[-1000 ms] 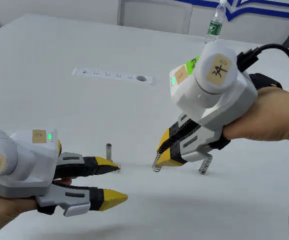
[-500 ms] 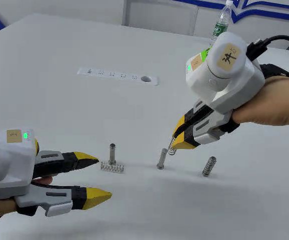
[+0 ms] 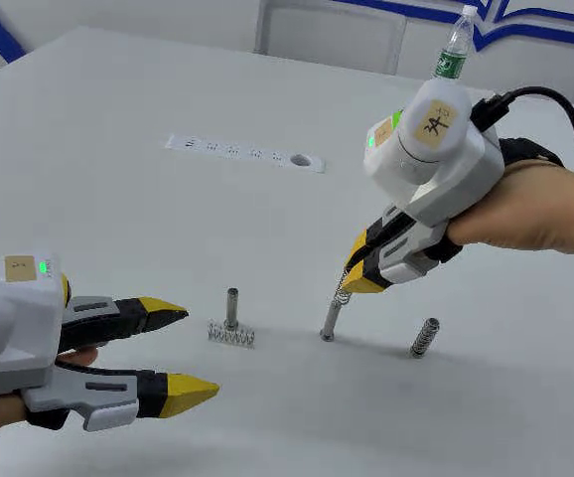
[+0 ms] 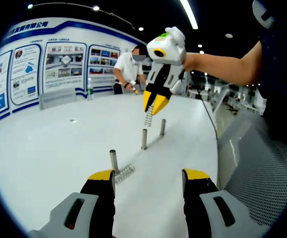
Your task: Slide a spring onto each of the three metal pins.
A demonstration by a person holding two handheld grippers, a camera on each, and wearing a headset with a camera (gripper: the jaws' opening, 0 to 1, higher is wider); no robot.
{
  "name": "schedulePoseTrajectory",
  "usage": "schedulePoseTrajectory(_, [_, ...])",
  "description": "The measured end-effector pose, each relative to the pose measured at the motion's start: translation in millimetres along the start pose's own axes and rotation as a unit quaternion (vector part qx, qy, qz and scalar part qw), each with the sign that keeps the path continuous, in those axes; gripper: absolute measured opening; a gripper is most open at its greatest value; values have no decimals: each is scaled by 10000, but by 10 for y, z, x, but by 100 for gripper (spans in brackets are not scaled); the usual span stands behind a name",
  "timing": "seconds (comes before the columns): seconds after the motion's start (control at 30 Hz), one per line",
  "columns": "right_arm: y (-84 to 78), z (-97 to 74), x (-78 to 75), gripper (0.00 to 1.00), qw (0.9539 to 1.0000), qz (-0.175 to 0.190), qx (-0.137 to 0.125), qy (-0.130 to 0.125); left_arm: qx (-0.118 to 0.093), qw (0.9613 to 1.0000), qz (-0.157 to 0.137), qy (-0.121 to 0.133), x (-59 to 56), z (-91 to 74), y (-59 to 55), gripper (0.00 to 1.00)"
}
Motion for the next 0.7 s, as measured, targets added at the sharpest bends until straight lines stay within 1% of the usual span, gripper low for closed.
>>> schedulePoseTrajectory(0.47, [-58, 94, -31, 12, 9999, 64, 97, 15, 18, 10000, -23, 56, 33, -11, -15, 59])
schedulePoseTrajectory(0.7, [-51, 109, -26, 12, 9999, 103, 77, 37, 16, 10000, -31, 62, 43, -5, -11, 60])
Point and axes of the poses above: the centre of the closed fingertips' face, and the gripper's own axes: z roughly forward along the fingers, x roughly to its left, y roughly out of its top, the point moved 2 cm from there along -z, roughly backward along the fingers, and after that the axes turned 7 degrees about y, right-handed, at the moved point
